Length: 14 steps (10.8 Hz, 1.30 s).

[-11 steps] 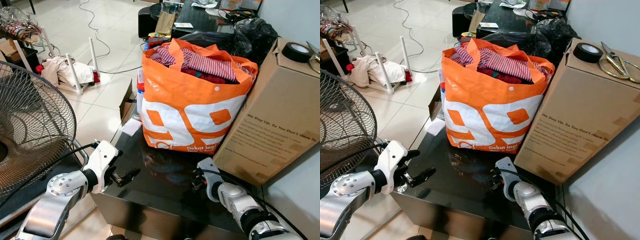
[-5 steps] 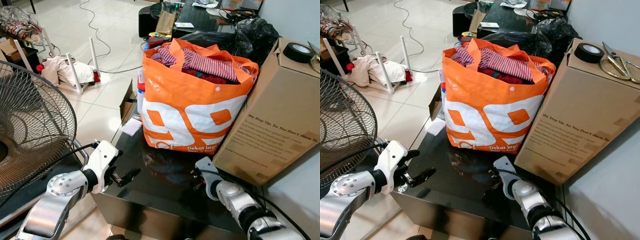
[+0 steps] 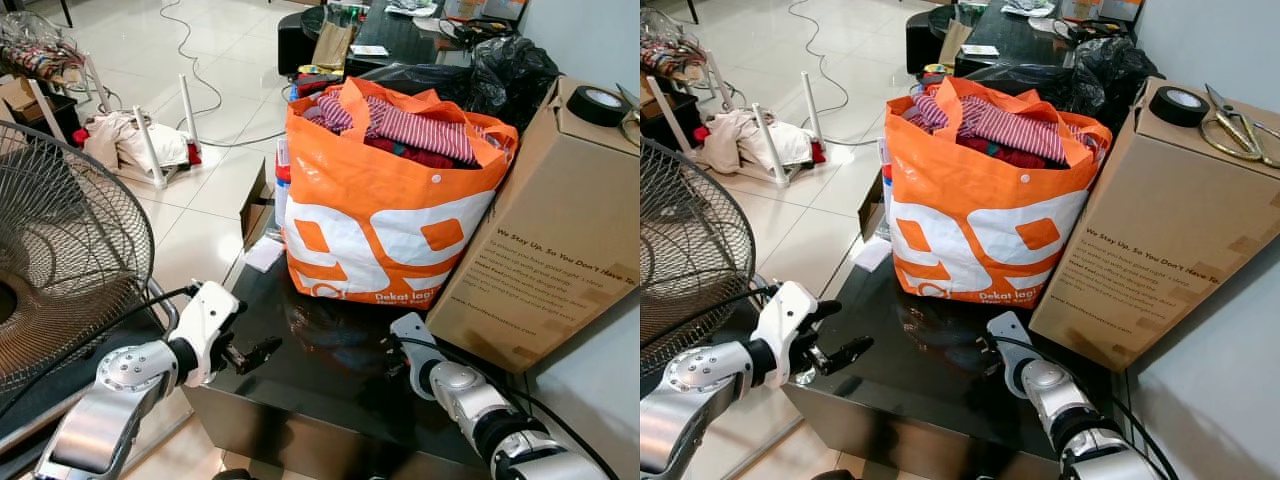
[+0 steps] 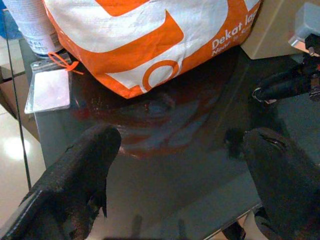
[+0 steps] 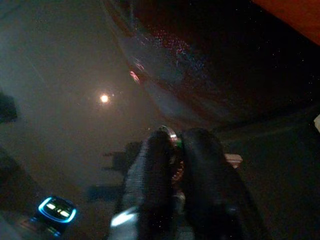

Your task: Hang keys on a hook

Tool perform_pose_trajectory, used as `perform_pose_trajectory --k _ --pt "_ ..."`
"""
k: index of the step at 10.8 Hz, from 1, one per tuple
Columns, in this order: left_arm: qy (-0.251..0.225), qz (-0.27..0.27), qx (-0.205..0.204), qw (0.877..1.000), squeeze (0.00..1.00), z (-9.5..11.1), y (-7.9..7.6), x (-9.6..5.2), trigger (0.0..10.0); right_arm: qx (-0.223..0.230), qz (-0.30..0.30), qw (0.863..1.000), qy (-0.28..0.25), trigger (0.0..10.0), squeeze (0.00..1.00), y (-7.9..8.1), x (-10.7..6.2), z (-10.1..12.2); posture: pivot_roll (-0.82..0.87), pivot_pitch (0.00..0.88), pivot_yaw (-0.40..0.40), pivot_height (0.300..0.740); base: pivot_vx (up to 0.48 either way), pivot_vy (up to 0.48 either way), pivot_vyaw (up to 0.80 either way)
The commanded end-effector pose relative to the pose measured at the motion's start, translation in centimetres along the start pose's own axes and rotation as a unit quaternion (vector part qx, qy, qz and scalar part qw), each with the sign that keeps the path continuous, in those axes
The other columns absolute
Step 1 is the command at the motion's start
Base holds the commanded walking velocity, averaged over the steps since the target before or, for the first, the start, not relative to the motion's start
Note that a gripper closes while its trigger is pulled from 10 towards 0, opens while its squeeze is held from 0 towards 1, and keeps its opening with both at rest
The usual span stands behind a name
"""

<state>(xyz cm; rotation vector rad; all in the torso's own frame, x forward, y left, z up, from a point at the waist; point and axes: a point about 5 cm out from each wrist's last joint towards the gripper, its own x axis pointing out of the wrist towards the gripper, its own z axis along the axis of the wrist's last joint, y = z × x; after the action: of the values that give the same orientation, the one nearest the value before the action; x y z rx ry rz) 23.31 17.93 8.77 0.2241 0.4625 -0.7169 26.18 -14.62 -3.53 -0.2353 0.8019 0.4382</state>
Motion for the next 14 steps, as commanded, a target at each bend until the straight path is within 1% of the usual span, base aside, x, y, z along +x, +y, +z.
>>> perform_pose_trajectory --k 1,2,3,4,7,9,10,11,12,13,14 --pt "-0.001 -0.005 0.004 1.0 0.42 0.2 0.0 0.2 10.0 0.008 -0.007 1.0 0.012 0.6 0.0 -0.3 -0.1 -0.3 0.11 0.0 -0.081 0.74 0.0 0.0 0.0" --pt "-0.001 -0.005 0.005 1.0 0.42 0.2 0.0 0.2 10.0 0.01 -0.008 1.0 0.011 0.0 0.0 -0.3 -0.1 -0.3 0.11 0.0 -0.082 0.74 0.0 0.0 0.0" --pt "0.0 -0.005 0.005 1.0 0.42 0.2 0.0 0.2 10.0 0.01 -0.009 1.0 0.011 0.0 0.0 -0.4 -0.1 -0.2 0.11 0.0 -0.08 0.74 0.0 0.0 0.0" --pt "-0.001 -0.005 0.005 1.0 0.42 0.2 0.0 0.2 10.0 0.024 -0.007 1.0 0.003 0.0 0.0 -0.4 -0.1 -0.2 0.11 0.0 -0.08 0.74 0.0 0.0 0.0" --pt "0.0 -0.007 0.004 1.0 0.42 0.1 0.0 0.2 10.0 0.044 -0.012 0.999 -0.011 0.0 0.0 -0.6 -0.2 -0.3 0.1 0.0 -0.074 0.74 0.0 0.0 0.0" --pt "0.001 -0.01 0.004 1.0 0.42 0.0 -0.1 0.1 10.0 0.067 0.001 0.997 -0.032 0.0 0.0 -0.3 -0.2 0.0 0.1 0.0 -0.067 0.74 0.0 0.0 0.0" --pt "0.002 -0.012 0.005 1.0 0.42 0.0 -0.1 0.1 10.0 0.056 -0.002 0.998 -0.042 0.0 0.0 -0.2 -0.2 0.0 0.1 0.0 -0.067 0.74 0.0 0.0 0.0" --pt "0.003 -0.014 0.007 1.0 0.42 -0.1 -0.2 0.0 10.0 0.072 -0.014 0.995 -0.065 0.0 0.0 -0.4 -0.4 0.2 0.1 0.0 -0.069 0.74 0.0 0.0 0.0" --pt "-0.009 -0.004 0.002 1.0 0.42 0.0 -0.3 -0.1 10.0 0.093 -0.018 0.99 -0.106 0.0 0.0 -1.0 -0.8 0.8 0.1 0.0 -0.069 0.74 0.0 0.0 0.0" --pt "-0.03 0.022 0.004 0.999 0.42 0.5 -0.2 -0.2 10.0 0.105 -0.022 0.983 -0.148 0.0 0.0 -1.6 -1.5 1.4 0.1 0.0 -0.068 0.74 0.0 0.0 0.0" --pt "-0.074 0.089 0.002 0.993 0.42 1.2 0.0 -0.2 10.0 0.127 -0.035 0.969 -0.21 0.0 0.0 -2.3 -3.0 2.0 0.1 0.0 -0.072 0.74 0.0 0.0 0.0"
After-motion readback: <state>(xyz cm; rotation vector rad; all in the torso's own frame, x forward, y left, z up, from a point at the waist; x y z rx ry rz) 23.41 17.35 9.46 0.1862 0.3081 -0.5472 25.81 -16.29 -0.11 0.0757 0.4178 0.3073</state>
